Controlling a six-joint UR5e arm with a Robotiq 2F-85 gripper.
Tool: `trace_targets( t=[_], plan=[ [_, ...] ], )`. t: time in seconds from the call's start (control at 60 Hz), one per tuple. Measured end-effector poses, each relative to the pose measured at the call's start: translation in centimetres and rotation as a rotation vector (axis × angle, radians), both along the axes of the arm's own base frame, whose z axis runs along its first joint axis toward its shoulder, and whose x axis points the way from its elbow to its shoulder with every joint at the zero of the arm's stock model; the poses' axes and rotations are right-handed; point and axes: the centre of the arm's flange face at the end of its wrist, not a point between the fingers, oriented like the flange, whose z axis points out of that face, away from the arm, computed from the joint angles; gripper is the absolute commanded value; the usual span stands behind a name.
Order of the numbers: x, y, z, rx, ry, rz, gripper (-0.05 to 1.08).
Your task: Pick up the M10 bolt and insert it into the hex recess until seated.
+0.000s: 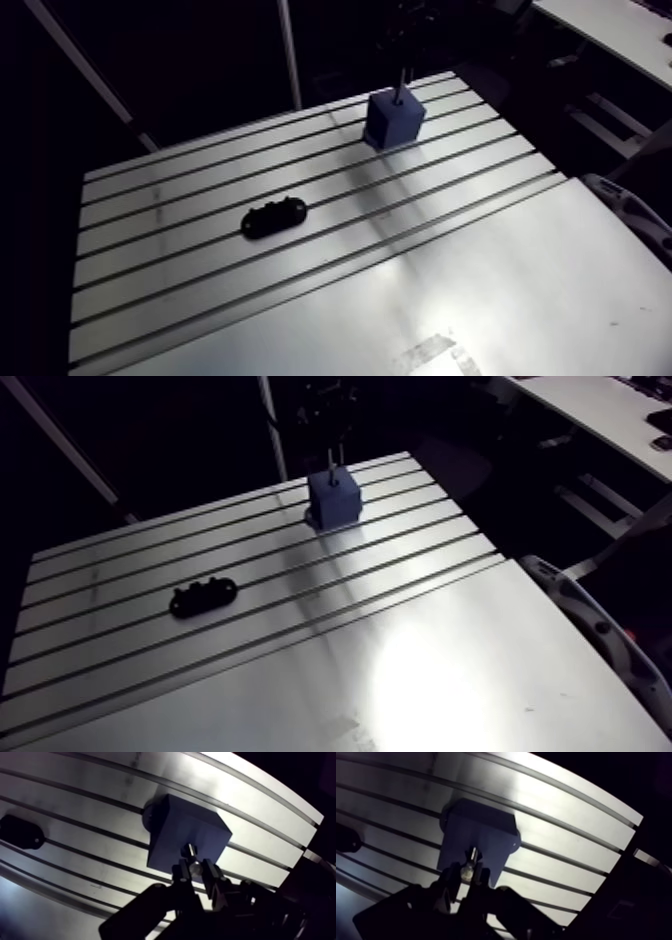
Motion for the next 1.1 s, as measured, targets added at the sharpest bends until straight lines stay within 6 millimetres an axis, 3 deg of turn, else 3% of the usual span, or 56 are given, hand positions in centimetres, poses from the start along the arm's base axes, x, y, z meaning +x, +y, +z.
trace_targets(
  t=[1.1],
  plan=[
    [0.04,0.1,-0.06,-0.001,0.0,0.001,0.86]
  ],
)
